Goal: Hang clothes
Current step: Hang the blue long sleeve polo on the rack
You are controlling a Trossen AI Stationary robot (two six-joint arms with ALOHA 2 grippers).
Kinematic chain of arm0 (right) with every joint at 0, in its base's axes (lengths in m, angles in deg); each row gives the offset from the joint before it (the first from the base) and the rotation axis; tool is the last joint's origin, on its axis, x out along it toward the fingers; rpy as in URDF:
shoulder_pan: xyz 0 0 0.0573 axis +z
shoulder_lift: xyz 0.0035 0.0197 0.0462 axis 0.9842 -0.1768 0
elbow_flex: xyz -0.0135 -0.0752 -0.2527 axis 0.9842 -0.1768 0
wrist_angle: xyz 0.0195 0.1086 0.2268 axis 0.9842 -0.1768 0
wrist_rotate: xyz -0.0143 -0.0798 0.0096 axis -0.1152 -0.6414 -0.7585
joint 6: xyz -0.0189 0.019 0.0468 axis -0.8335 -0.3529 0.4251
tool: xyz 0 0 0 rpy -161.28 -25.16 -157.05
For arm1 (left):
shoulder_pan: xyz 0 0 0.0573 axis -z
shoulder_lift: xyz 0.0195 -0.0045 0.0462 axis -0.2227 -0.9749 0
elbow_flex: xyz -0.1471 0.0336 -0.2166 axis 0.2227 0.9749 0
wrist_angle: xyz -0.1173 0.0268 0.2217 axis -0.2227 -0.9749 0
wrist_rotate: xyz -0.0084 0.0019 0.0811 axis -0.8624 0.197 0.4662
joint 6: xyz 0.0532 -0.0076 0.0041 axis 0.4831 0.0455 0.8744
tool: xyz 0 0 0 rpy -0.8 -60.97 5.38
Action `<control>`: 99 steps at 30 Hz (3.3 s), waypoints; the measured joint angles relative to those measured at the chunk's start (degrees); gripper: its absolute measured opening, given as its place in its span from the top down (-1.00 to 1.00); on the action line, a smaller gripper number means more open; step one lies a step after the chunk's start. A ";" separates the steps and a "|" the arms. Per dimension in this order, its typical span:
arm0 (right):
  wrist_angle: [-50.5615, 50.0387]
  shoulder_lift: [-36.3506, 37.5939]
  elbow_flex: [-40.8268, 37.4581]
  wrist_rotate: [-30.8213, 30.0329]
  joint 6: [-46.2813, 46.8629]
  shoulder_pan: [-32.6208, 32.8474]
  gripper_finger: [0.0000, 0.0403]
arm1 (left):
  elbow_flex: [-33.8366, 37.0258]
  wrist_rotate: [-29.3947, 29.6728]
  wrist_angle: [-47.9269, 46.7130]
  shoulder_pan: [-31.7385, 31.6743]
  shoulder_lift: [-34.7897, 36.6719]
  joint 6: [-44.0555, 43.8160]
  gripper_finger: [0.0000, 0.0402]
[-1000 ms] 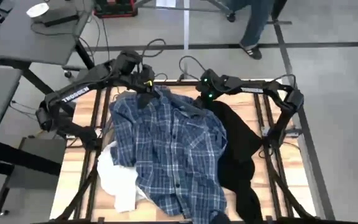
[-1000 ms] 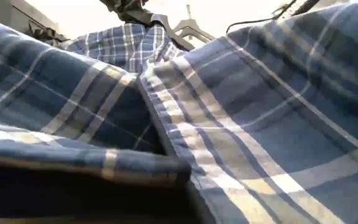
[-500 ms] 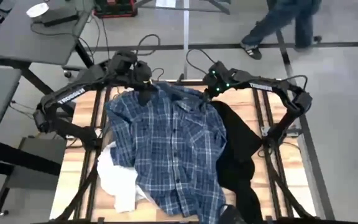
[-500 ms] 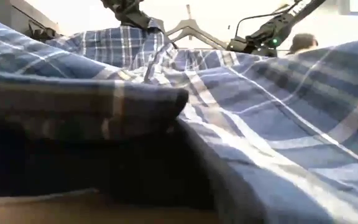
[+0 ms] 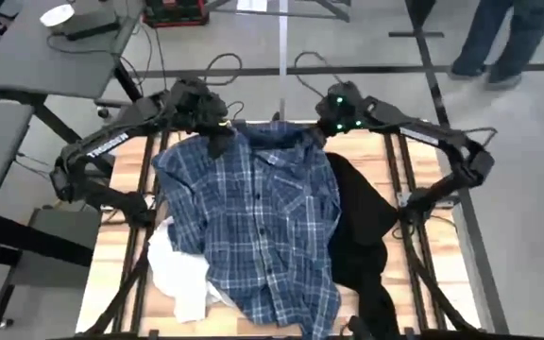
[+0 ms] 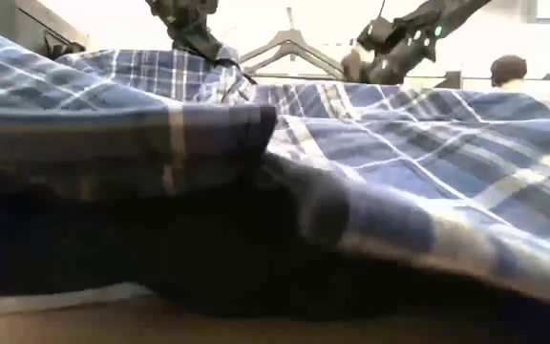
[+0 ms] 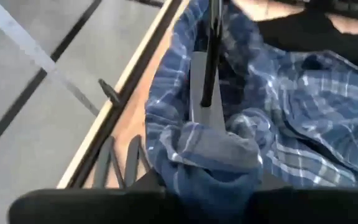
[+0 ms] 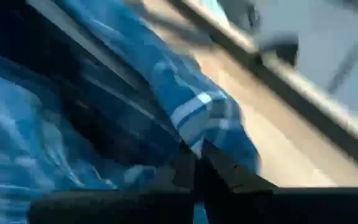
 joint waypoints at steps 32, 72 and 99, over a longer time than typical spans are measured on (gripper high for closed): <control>-18.33 0.54 26.26 -6.82 -15.79 17.42 -0.09 | 0.03 -7.24 20.83 0.04 -0.98 5.57 0.84; -34.41 -7.99 34.76 1.60 -30.52 4.26 0.07 | -0.04 -15.23 24.51 0.77 2.10 2.70 0.84; -31.32 -5.75 34.72 7.34 -30.25 -0.45 0.86 | -0.13 -9.41 11.14 0.74 1.84 4.59 0.51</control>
